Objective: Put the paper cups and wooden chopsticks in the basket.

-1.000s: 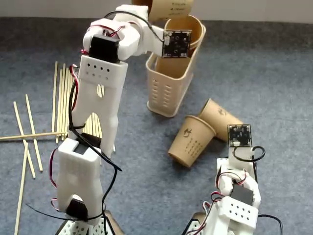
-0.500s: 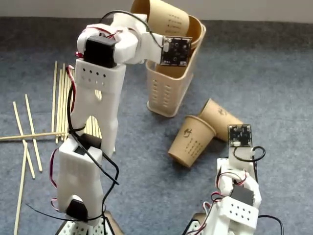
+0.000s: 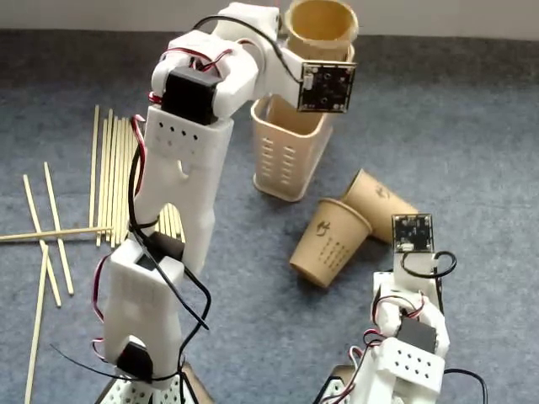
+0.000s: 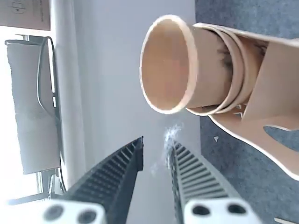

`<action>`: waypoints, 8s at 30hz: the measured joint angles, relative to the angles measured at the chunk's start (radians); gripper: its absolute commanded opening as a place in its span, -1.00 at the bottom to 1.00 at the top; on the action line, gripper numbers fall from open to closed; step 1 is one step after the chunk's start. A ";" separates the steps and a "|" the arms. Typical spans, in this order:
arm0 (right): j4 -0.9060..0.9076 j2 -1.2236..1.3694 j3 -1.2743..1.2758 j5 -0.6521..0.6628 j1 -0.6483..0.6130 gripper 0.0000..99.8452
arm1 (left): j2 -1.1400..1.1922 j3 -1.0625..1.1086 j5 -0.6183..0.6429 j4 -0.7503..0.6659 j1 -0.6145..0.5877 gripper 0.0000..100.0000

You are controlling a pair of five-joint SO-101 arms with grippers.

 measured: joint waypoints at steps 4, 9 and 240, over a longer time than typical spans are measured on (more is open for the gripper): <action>0.000 0.000 0.000 0.000 0.000 -0.64 | 0.000 0.000 0.000 -0.028 -0.002 -0.88; 0.000 0.000 0.000 0.000 0.000 -0.64 | 0.000 0.000 0.009 -0.086 -0.032 -0.89; 0.000 0.000 0.000 0.081 -0.046 -0.64 | -0.138 0.723 1.484 0.394 -0.183 -0.99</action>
